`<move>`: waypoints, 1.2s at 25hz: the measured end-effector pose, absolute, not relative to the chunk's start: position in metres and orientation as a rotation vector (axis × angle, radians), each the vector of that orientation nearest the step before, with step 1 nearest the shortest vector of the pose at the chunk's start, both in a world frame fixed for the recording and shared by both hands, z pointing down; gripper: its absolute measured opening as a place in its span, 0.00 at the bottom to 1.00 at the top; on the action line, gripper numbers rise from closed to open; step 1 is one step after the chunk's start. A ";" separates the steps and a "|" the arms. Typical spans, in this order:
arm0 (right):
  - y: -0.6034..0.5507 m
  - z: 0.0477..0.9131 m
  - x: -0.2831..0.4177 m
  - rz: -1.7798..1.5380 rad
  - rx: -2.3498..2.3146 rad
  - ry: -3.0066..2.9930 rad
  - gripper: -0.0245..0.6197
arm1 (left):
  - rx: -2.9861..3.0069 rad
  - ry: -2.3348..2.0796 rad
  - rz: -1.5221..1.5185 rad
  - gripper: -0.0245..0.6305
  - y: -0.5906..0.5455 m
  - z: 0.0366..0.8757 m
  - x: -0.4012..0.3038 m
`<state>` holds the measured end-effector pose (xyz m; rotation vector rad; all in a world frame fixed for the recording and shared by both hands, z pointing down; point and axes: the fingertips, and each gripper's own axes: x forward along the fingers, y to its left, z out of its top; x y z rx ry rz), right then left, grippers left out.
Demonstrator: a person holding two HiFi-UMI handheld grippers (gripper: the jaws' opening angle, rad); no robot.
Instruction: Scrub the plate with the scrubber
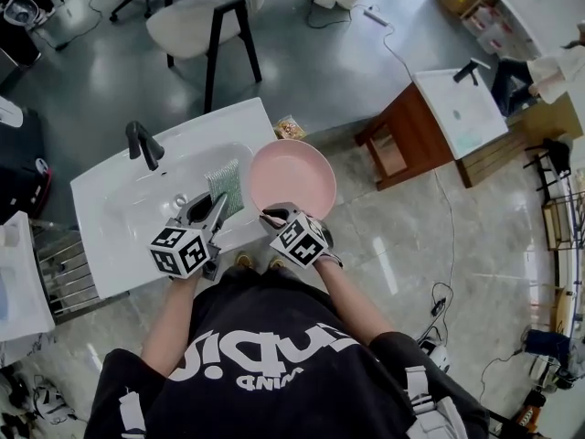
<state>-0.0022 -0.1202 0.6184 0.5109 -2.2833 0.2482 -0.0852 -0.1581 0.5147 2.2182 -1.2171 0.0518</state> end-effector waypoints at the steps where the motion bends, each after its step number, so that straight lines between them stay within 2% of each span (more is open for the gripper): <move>1: -0.118 0.619 -0.003 0.248 0.505 -2.286 0.13 | 2.217 -1.218 0.050 0.17 -0.158 0.514 -0.086; 18: -0.117 0.603 -0.008 0.367 0.537 -2.396 0.14 | 2.229 -1.189 0.038 0.17 -0.156 0.508 -0.083; 25: -0.136 0.527 0.002 0.339 0.731 -2.596 0.07 | 2.330 -1.132 0.053 0.17 -0.156 0.481 -0.065; 30: -0.143 0.456 0.015 0.261 0.922 -2.754 0.07 | 2.441 -1.117 0.050 0.17 -0.156 0.450 -0.052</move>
